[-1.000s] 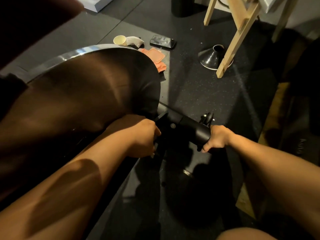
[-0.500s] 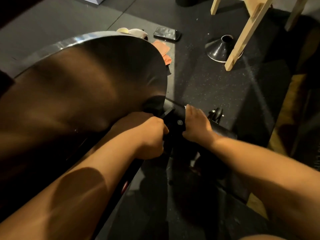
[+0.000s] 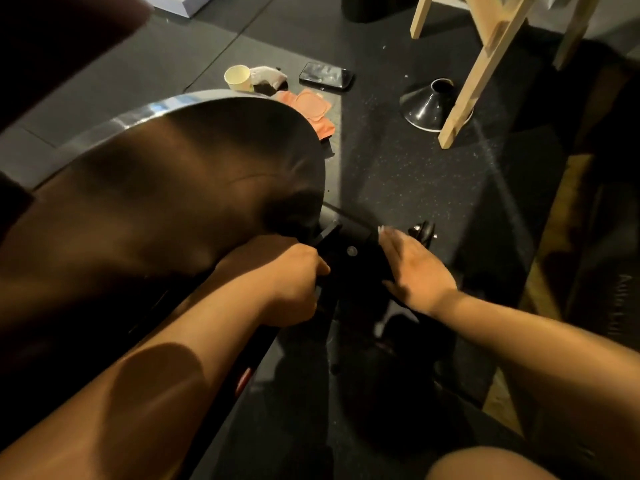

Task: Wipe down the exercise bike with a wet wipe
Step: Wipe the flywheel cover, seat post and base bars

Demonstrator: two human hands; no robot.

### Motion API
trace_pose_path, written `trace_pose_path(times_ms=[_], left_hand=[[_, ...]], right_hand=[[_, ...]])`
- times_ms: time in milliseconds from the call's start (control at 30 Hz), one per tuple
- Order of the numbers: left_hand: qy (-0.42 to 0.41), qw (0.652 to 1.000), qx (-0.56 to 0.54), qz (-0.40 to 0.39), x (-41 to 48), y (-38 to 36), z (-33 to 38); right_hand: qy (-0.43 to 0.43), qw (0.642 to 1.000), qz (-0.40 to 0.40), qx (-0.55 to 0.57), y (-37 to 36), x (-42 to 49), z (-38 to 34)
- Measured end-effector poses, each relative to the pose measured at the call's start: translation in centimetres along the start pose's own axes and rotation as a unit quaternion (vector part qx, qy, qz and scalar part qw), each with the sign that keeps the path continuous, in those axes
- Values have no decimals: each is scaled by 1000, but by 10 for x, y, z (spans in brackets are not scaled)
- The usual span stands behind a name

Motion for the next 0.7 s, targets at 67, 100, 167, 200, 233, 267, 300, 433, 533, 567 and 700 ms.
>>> trace_pose_path(times_ms=[67,100,167,200,233,267,300,433,533,567,700], left_hand=[[4,1000,1,-1,-1,0,0],[4,1000,1,-4,-1,0,1],[0,1000,8,-5,0,0,2],[-2,1000,13,0,0,1,2],[-5,1000,21,7,1,2,3],[-8,999,31,15,1,3,3],[-13,999,38,20,1,4,4],[-27,999,30,18,-1,7,4],[-20,999,31,-3,-2,3,2],[-18,999,30,-6,-2,2,2],[-28,999,-14,11,-8,7,2]], right_hand=[[-6,996,-13,-92,-3,-33,10],[-24,992,-28,-118,-6,-47,16],[-67,985,-61,-148,-11,-58,25],[-80,981,-70,-163,-11,-54,26],[-80,979,-67,-174,-9,-46,23],[-69,979,-62,-183,-9,-35,20],[-60,979,-63,-182,-10,-24,16],[-64,985,-58,-149,-9,-14,9],[-98,989,-45,-98,-7,-43,19],[-149,987,-29,-47,-4,-59,28],[-335,930,-152,16,1,-125,41]])
Point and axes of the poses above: each hand's wrist, its own x-axis towards the middle knuckle, its own y-axis out of the back of the hand, z = x × y, the point moved 9 cm from there along x, towards the middle knuckle, and after that the axes turned 12 degrees about y, right-handed, at the moved point
